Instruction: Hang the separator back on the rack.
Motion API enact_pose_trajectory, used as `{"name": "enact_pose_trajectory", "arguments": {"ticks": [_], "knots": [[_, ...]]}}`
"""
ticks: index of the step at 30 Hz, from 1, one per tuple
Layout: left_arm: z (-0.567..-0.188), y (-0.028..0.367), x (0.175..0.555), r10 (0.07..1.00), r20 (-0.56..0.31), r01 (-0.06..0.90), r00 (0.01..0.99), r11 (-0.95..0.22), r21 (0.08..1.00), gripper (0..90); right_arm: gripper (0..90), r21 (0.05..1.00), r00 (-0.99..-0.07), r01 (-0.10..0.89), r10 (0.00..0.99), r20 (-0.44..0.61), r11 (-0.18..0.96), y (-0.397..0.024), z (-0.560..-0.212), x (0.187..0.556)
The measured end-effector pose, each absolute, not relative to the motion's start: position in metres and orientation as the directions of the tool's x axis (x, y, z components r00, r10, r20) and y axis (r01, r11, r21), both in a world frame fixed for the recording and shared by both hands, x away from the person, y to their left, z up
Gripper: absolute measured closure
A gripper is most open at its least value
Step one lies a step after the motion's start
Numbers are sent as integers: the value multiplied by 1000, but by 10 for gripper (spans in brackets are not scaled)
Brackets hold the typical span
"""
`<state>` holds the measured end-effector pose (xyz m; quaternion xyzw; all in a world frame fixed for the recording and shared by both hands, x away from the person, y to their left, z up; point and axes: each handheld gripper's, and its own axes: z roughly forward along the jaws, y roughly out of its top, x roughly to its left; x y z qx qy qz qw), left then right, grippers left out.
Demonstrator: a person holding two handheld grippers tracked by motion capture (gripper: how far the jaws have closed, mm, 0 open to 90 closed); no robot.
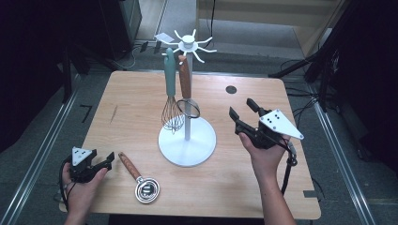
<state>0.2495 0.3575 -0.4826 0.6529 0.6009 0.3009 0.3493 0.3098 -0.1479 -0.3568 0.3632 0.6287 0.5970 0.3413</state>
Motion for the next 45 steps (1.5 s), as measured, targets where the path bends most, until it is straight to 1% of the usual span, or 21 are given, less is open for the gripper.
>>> {"name": "enact_pose_trajectory", "arguments": {"ticks": [1, 2, 3, 4, 5, 6, 7, 8, 9, 10, 11, 12, 13, 15, 19, 22, 23, 29, 32, 39, 45], "knots": [[-483, 357, 249, 995, -31, 570, 97, -30, 821, 373, 361, 999, -503, 49, 864, 4, 23, -148, -357, 310], [-483, 357, 249, 995, -33, 572, 99, -29, 820, 413, 358, 998, -499, 58, 867, 6, 27, -151, -361, 309], [-483, 357, 249, 994, -38, 570, 101, -27, 821, 498, 350, 997, -491, 77, 871, 18, 23, -156, -369, 308], [-483, 357, 249, 994, -39, 572, 102, -27, 820, 498, 350, 997, -491, 77, 871, 18, 23, -156, -369, 308], [-483, 358, 249, 993, -50, 572, 107, -20, 820, 578, 341, 996, -481, 91, 876, 24, 23, -162, -377, 306], [-483, 358, 249, 993, -50, 572, 107, -20, 820, 612, 341, 996, -481, 91, 876, 24, 23, -162, -377, 306], [-483, 358, 249, 992, -56, 575, 115, -20, 818, 612, 338, 995, -476, 99, 879, 29, 21, -164, -380, 305], [-483, 359, 250, 990, -67, 577, 126, -18, 816, 687, 333, 994, -464, 111, 885, 35, 18, -170, -386, 302], [-483, 359, 250, 986, -86, 583, 143, -14, 813, 687, 333, 994, -464, 111, 885, 35, 18, -170, -386, 302], [-483, 359, 250, 978, -120, 596, 169, -5, 803, 743, 331, 992, -456, 128, 889, 46, 14, -176, -393, 300], [-483, 359, 250, 978, -120, 596, 169, -5, 803, 770, 331, 992, -456, 128, 889, 46, 14, -176, -393, 300], [-483, 358, 250, 976, -125, 601, 178, -7, 799, 770, 331, 991, -451, 133, 891, 49, 13, -178, -396, 299], [-483, 357, 250, 975, -120, 603, 185, -16, 798, 821, 331, 989, -445, 147, 894, 56, 12, -183, -402, 296], [-483, 357, 250, 972, -127, 605, 198, -19, 796, 862, 331, 988, -442, 154, 895, 56, 14, -185, -406, 295], [-483, 357, 249, 964, -147, 605, 221, -17, 796, 900, 328, 983, -434, 182, 899, 63, 19, -192, -418, 289], [-483, 356, 249, 957, -166, 613, 236, -14, 790, 900, 325, 979, -422, 201, 904, 75, 13, -201, -428, 285], [-483, 356, 249, 956, -170, 615, 241, -15, 788, 900, 322, 978, -403, 211, 912, 82, 6, -207, -433, 281], [-483, 352, 248, 939, -196, 624, 281, -24, 781, 900, 298, 969, -359, 248, 929, 94, -3, -225, -450, 269], [-483, 350, 246, 939, -190, 618, 285, -29, 786, 900, 296, 965, -350, 261, 933, 83, 12, -228, -456, 265], [-482, 343, 243, 929, -187, 615, 318, -53, 787, 900, 294, 952, -344, 306, 933, 105, 6, -246, -472, 252], [-482, 332, 243, 911, -189, 618, 367, -86, 781, 900, 294, 942, -321, 333, 933, 164, -51, -250, -480, 252]]}}
